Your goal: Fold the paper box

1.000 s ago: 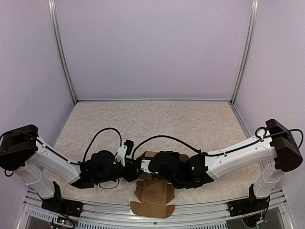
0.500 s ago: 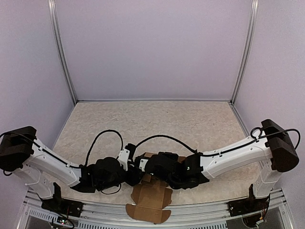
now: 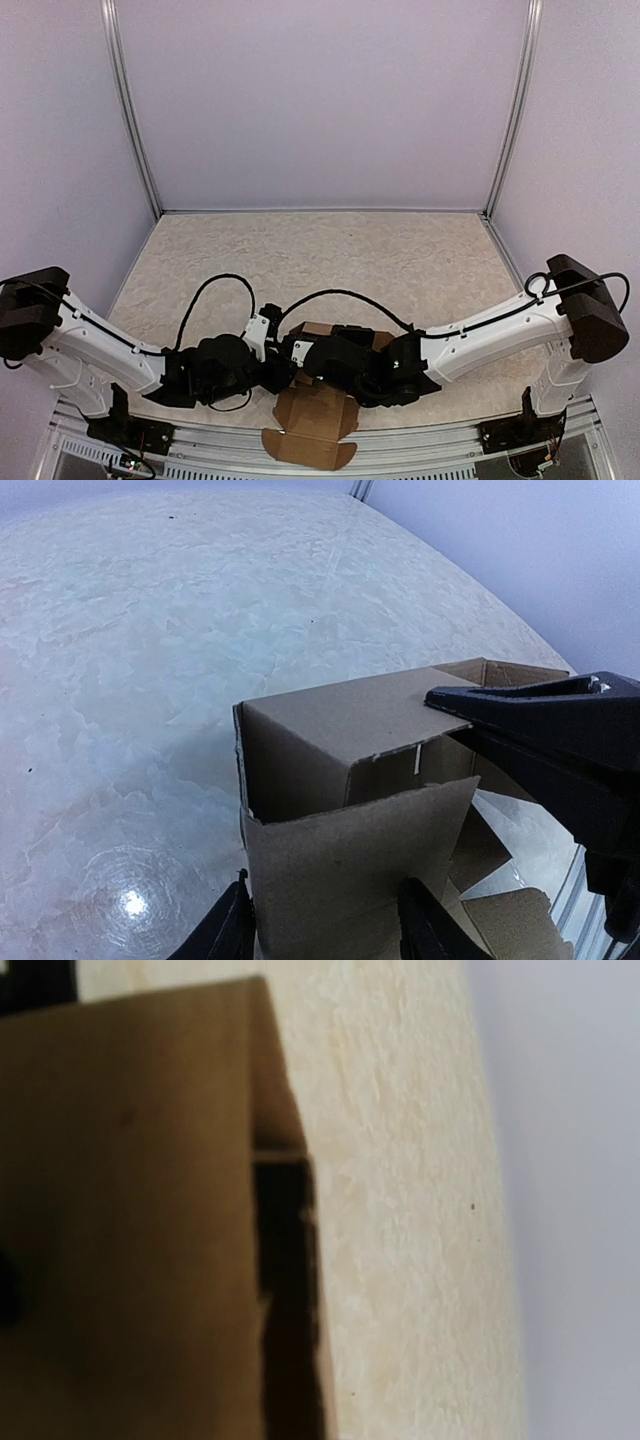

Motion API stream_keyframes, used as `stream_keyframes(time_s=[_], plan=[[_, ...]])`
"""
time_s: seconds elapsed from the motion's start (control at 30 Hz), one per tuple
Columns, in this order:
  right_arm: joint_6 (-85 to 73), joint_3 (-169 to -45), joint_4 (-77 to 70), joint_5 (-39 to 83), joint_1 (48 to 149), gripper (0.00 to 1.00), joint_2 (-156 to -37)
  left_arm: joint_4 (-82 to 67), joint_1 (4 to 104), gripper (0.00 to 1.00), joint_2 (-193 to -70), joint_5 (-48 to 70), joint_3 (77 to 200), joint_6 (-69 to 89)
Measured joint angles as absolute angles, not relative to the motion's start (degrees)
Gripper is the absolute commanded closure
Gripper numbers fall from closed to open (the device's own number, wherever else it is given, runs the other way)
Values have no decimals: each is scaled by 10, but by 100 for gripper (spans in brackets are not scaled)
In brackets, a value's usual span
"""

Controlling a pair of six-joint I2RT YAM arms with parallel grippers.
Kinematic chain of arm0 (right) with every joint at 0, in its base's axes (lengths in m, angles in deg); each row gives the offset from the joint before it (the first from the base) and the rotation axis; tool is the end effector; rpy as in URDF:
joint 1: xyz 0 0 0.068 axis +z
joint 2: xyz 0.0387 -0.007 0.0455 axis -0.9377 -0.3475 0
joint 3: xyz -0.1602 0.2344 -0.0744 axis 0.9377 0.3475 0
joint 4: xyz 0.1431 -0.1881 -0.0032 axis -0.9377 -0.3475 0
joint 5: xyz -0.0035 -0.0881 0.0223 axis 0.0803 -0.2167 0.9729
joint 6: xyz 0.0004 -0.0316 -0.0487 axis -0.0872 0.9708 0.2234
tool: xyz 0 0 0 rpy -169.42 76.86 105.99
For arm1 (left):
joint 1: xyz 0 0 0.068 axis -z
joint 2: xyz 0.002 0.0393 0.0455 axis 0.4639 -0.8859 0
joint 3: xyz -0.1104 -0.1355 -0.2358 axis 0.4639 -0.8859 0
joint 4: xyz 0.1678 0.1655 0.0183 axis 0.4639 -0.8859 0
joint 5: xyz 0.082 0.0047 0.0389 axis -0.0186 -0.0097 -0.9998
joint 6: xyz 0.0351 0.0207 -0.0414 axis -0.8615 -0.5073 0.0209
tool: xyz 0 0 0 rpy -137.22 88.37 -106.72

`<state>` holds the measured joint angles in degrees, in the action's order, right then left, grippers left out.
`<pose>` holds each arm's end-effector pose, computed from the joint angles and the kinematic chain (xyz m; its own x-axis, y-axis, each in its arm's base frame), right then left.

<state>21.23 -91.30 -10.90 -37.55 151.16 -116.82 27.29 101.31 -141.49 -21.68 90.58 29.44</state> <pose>0.0835 0.3361 0.2167 0.0765 -0.9146 -0.3970 -0.5349 0.2984 -0.7905 0.0887 -0.2415 0.1876 -0.4921 0.0323 -0.8699 0.6002 0.7365 -0.3121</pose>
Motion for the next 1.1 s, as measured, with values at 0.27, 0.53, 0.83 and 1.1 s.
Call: stream_keyframes(time_s=[0.27, 0.53, 0.83, 1.1], plan=[[249, -895, -53, -420, 1536, 100, -1168, 270, 1028, 60, -1415, -225, 906, 294], [357, -827, 123, -488, 1565, 100, -1173, 259, 1039, 60, -1415, -256, 906, 299], [483, -779, 330, -518, 1565, 100, -1213, 264, 1040, 60, -1431, -306, 906, 289], [534, -760, 406, -518, 1551, 100, -1228, 306, 1026, 60, -1468, -320, 910, 268]])
